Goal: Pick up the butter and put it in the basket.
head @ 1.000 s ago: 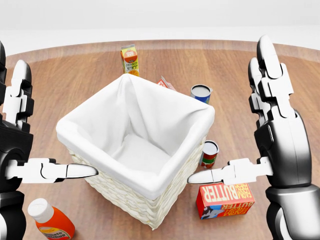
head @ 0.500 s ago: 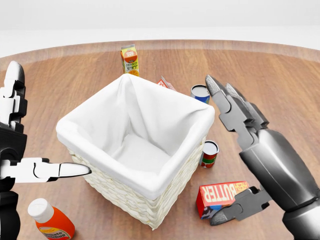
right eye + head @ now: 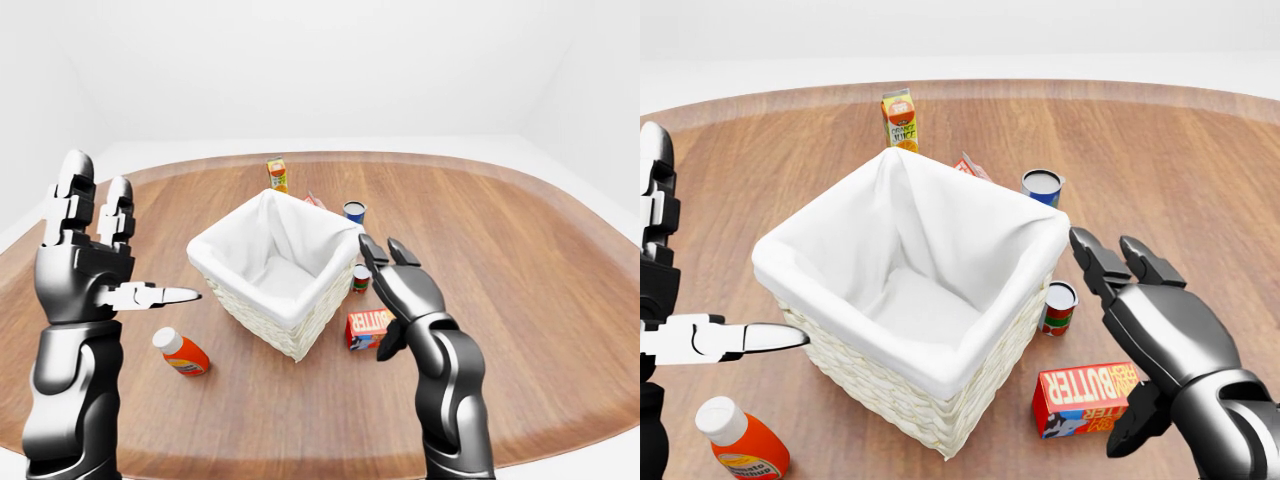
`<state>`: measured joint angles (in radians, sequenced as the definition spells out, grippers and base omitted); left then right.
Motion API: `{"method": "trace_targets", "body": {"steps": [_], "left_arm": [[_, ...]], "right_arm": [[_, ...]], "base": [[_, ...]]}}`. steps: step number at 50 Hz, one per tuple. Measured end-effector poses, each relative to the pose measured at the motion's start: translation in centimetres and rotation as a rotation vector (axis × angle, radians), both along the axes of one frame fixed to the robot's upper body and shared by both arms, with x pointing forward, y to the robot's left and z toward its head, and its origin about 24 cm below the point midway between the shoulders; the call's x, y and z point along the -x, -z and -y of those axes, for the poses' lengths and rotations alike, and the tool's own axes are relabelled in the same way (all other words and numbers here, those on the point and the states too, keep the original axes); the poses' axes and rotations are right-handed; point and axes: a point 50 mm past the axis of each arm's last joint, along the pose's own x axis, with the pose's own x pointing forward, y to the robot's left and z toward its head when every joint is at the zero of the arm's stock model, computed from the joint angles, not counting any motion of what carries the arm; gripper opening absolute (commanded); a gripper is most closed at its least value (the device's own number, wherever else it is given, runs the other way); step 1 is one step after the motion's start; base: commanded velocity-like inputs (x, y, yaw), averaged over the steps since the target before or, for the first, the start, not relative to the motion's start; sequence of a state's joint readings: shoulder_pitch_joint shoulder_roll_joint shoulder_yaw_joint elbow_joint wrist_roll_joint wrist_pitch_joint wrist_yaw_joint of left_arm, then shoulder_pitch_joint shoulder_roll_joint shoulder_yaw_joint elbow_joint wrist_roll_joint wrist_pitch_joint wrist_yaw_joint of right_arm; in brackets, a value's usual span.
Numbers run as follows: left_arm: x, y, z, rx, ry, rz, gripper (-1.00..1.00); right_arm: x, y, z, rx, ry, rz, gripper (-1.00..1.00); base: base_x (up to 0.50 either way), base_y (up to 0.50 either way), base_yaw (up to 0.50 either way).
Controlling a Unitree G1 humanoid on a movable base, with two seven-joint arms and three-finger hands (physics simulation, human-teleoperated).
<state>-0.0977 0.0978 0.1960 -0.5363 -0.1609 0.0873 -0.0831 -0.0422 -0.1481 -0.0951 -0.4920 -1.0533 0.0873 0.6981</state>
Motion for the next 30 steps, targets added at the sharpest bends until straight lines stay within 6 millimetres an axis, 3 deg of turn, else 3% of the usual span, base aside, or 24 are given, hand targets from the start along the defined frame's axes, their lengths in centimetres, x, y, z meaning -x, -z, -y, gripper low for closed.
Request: {"method": "trace_targets", "body": {"steps": [30], "left_arm": [[-0.2, 0.1, -0.4, 0.007, -0.009, -0.008, 1.00]], "right_arm": [[-4.7, 6.7, 0.4, 0.276, 0.095, -0.302, 1.00]], "base": [[0.00, 0.00, 0.00]]}}
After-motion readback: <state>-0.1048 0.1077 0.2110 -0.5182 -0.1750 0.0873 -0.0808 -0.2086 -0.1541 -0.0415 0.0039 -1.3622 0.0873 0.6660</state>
